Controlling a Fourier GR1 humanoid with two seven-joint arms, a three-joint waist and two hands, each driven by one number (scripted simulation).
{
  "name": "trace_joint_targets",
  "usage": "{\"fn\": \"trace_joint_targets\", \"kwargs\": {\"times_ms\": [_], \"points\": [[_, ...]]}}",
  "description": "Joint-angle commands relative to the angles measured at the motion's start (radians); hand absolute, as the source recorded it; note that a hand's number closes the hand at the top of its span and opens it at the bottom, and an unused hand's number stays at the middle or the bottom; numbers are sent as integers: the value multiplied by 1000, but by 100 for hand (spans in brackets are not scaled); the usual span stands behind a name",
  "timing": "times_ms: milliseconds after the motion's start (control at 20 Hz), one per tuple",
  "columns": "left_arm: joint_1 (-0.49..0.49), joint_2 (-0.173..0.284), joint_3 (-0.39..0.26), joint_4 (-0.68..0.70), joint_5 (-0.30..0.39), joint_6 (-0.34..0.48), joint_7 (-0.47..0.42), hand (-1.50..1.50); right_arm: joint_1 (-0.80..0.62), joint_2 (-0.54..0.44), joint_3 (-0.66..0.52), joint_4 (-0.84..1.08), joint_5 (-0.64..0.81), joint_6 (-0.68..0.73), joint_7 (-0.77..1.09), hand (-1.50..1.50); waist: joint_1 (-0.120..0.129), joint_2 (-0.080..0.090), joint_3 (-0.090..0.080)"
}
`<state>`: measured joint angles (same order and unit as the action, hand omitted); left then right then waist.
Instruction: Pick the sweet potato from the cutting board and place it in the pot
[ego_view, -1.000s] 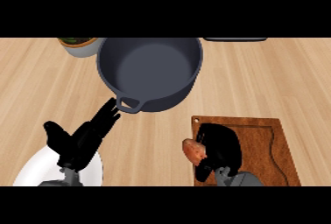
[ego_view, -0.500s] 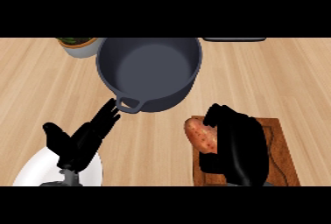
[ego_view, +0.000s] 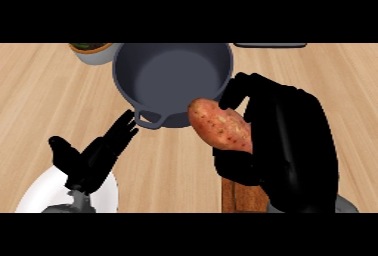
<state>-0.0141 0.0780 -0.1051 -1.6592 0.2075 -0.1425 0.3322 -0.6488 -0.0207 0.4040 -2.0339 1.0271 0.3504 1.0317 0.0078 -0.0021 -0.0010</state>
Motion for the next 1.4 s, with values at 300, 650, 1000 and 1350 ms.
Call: {"fn": "trace_joint_targets", "kwargs": {"times_ms": [300,650,1000,1350], "points": [[-3,-44,-52,13,-54,25,-12,0,-422,20,-243,394,-158,-44,55,150,12,4,0],[-38,-32,-23,14,-28,15,17,0,-591,21,-311,819,-173,-227,-113,150,26,11,0],[-15,-35,-36,-11,-29,4,15,0,-642,21,-253,1173,-209,-493,-295,150,43,14,0],[-58,-39,-47,4,-34,-1,41,0,-732,21,-310,1479,-267,-630,-474,150,73,29,-1]]}}
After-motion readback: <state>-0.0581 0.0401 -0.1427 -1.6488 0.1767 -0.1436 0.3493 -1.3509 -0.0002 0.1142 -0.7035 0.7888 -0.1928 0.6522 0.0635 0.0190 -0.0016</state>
